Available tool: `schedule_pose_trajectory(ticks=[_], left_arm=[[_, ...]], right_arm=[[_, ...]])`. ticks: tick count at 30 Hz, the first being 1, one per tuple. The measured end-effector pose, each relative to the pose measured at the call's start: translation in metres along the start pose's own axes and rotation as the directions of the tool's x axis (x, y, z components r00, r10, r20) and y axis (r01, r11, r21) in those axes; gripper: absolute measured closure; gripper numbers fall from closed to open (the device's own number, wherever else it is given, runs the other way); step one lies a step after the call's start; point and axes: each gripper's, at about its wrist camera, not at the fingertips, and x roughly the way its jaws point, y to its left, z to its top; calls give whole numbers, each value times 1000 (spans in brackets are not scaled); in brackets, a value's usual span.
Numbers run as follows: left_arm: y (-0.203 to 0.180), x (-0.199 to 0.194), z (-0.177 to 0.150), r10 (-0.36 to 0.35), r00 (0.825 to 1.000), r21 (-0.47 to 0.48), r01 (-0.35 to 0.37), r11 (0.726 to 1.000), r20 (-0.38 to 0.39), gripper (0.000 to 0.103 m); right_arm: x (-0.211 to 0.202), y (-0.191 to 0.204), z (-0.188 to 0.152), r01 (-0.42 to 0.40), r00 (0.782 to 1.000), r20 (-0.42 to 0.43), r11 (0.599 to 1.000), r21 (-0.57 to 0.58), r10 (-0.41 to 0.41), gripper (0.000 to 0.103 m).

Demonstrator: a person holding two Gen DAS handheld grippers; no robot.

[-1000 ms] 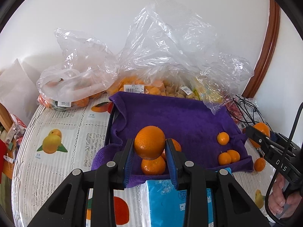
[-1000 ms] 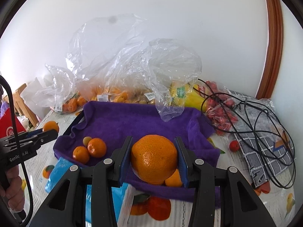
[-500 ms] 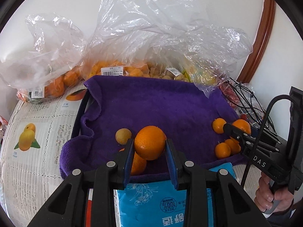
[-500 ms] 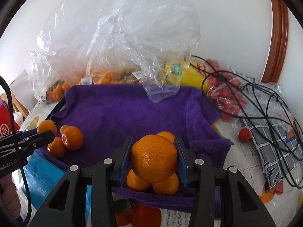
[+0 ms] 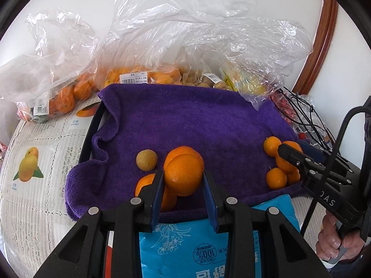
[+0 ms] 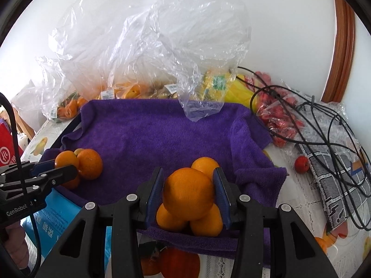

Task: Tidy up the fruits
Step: 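Open the right tool and the left tool to drop both oranges on the towel, then move the right tool to a large orange on the table and grasp it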

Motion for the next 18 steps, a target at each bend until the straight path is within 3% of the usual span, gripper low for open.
schedule_pose_trajectory(ticks=[9, 13, 16, 18], left_arm=[[-3, 3, 0, -18, 1000, -10, 19, 1000, 15, 72], [-4, 1, 1, -40, 999, -17, 41, 999, 15, 72], [-5, -4, 3, -36, 999, -18, 37, 999, 22, 53], [-5, -10, 3, -29, 999, -22, 30, 999, 43, 50]], right_arm=[[-5, -7, -1, 1, 1000, -2, 1000, 28, -1, 51], [-9, -9, 0, 13, 1000, -3, 999, 41, -13, 42], [-14, -10, 1, 46, 999, 2, 998, 43, -46, 37], [-18, -11, 1, 59, 998, 7, 997, 54, -59, 37]])
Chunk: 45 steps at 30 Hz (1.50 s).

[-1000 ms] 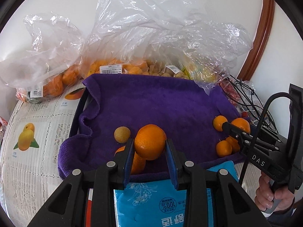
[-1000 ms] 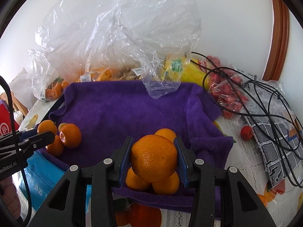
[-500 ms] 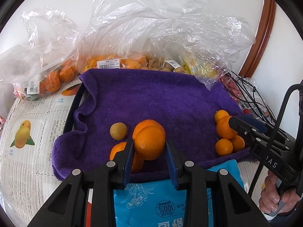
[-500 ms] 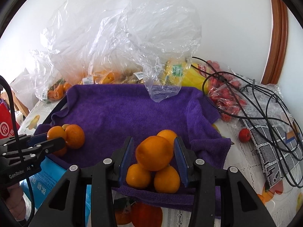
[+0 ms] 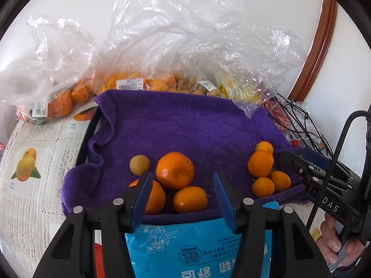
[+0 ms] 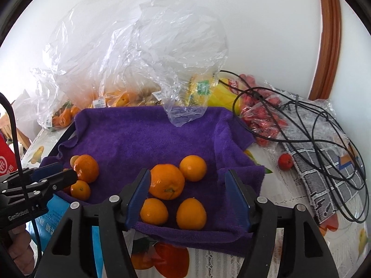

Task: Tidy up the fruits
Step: 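Move the right tool to a large orange on the table and grasp it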

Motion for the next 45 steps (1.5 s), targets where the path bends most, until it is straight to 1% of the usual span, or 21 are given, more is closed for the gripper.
schedule_pose_trajectory(ticks=[3, 5, 6, 7, 9, 11, 13, 15, 17, 18, 20, 21, 23, 25, 27, 35, 39, 41, 45], left_arm=[[1, -10, 2, 3, 1000, -2, -3, 1000, 14, 50], [3, -16, 1, 5, 1000, -6, -5, 1000, 22, 49], [3, -19, 0, 8, 1000, -7, -8, 1000, 23, 49], [3, -23, -2, 9, 1000, -6, -9, 1000, 25, 49], [2, -29, -6, 14, 1000, 2, -14, 1000, 27, 49], [-1, -36, -12, 24, 999, 15, -25, 1000, 33, 49], [-3, -42, -17, 37, 999, 24, -37, 999, 29, 49], [-4, -46, -21, 38, 999, 28, -39, 999, 31, 49], [-5, -52, -26, 42, 998, 34, -44, 998, 38, 49], [-5, -53, -28, 45, 998, 38, -47, 998, 38, 49], [-5, -56, -32, 40, 999, 35, -41, 999, 35, 49], [-5, -57, -33, 34, 999, 32, -35, 999, 33, 49], [-6, -59, -36, 28, 999, 30, -29, 999, 27, 48], [-8, -58, -37, 30, 999, 35, -31, 999, 21, 48], [-12, -55, -36, 24, 1000, 31, -25, 999, 12, 47], [-28, -48, -35, 5, 1000, 42, -5, 999, 6, 46], [-37, -43, -34, -14, 1000, 46, 14, 999, 0, 45], [-44, -41, -35, -26, 1000, 59, 27, 998, -5, 45], [-59, -40, -40, -44, 999, 93, 46, 995, -21, 45]], right_arm=[[-10, -4, 1, 27, 1000, -8, 1000, 15, -27, 36], [-19, -4, 0, 59, 998, -5, 998, 6, -59, 31], [-25, -5, -1, 76, 997, 3, 997, -2, -76, 22], [-33, -5, -3, 92, 996, 21, 996, -12, -92, 17], [-46, -8, -9, 111, 993, 50, 993, -32, -109, 17], [-56, -13, -13, 128, 991, 50, 990, -51, -126, 17], [-65, -20, -19, 134, 991, 39, 989, -56, -132, 17], [-72, -28, -26, 169, 986, 28, 984, -53, -167, 17], [-75, -41, -34, 202, 979, -8, 979, -28, -203, 17], [-75, -46, -38, 205, 978, -29, 979, -18, -206, 17], [-75, -57, -50, 199, 979, -53, 980, 2, -199, 19], [-76, -64, -57, 199, 979, -53, 980, 18, -198, 23], [-73, -76, -70, 194, 979, -71, 980, 52, -190, 29], [-69, -88, -77, 182, 981, -77, 980, 81, -176, 45], [-64, -96, -78, 186, 981, -73, 978, 98, -180, 49], [-35, -113, -74, 172, 983, -75, 980, 98, -165, 50], [-21, -119, -73, 140, 986, -107, 984, 107, -128, 52], [-15, -120, -74, 121, 987, -118, 987, 105, -109, 58], [-19, -116, -76, 124, 988, -100, 988, 94, -115, 59]])
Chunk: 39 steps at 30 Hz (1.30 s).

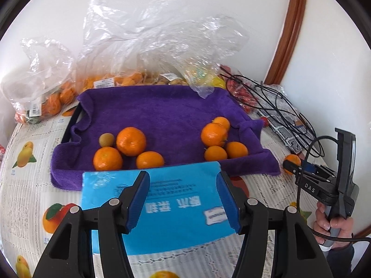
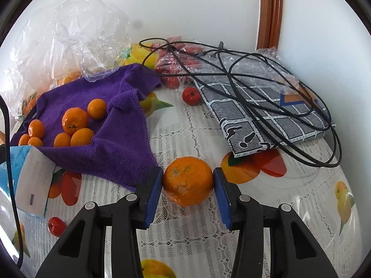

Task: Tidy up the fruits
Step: 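Move the right tool to a large orange on the table and grasp it, then grasp the red apple on the table with the left tool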

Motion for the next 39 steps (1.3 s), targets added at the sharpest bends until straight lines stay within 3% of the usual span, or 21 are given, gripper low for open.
schedule_pose_trajectory(ticks=[9, 13, 19, 21, 27, 31, 39], left_arm=[[-49, -12, -20, -120, 993, 104, 122, 987, -25, 46], [-76, -7, -31, -136, 989, 180, 145, 973, -64, 46], [-100, 15, -45, -103, 986, 220, 131, 967, -133, 58], [-103, 22, -49, -89, 983, 221, 123, 968, -158, 71], [-104, 34, -50, -59, 985, 229, 95, 969, -160, 69], [-107, 47, -53, 29, 982, 261, 21, 965, -189, 69], [-99, 45, -55, -18, 980, 224, 63, 973, -198, 75]], right_arm=[[-51, -13, -13, -12, 998, 66, 1000, 18, 10, 59], [-73, -22, -23, 11, 996, 91, 1000, 23, -13, 59], [-85, -37, -35, 9, 996, 92, 999, 39, -13, 59], [-85, -41, -36, 8, 996, 92, 999, 48, -12, 59], [-80, -47, -36, 1, 996, 89, 998, 61, -7, 59], [-77, -45, -37, -8, 996, 86, 999, 54, 3, 59], [-75, -38, -38, -9, 997, 78, 999, 44, 6, 59]])
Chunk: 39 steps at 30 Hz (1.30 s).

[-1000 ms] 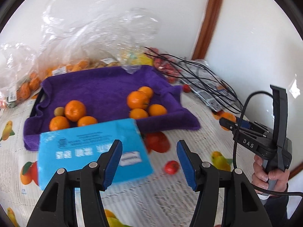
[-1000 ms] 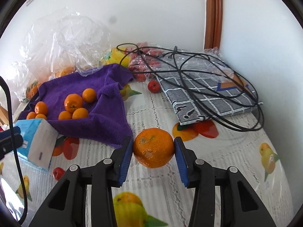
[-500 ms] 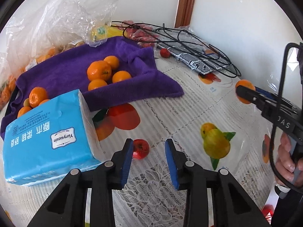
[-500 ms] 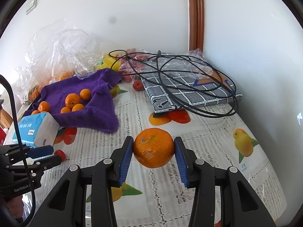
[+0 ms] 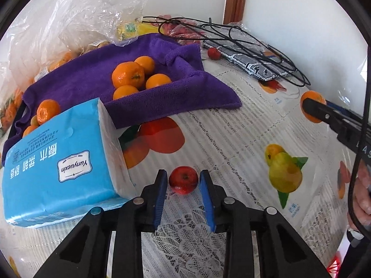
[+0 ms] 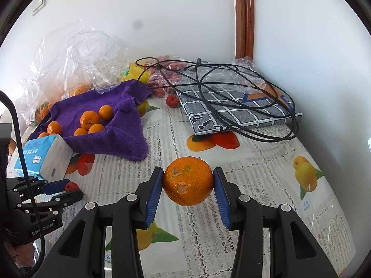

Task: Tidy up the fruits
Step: 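Grasp the red apple on the table with the left tool, then carry the large orange and red apple over the purple towel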

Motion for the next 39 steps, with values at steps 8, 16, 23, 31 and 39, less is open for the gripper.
schedule_pose_trajectory(ticks=[8, 16, 23, 31, 39], left_arm=[[11, -24, -5, -63, 996, -45, 66, 997, 61, 79], [11, -23, -3, -53, 996, -63, 58, 996, 70, 79], [1, -1, 0, -11, 1000, -36, 11, 999, 12, 79], [2, -2, -3, -43, 999, -34, 43, 998, 26, 79], [9, -29, -7, -73, 994, -52, 77, 996, 79, 79]], right_arm=[[-10, 13, -3, -14, 1000, 0, 1000, -4, 14, 59], [-14, 29, -10, -17, 1000, -15, 1000, -22, 17, 59], [-13, 27, -13, -18, 1000, -23, 999, -27, 17, 59], [-8, 18, -11, -10, 1000, -26, 1000, -7, 10, 59], [-15, 31, -12, -28, 999, -19, 999, -16, 28, 59]])
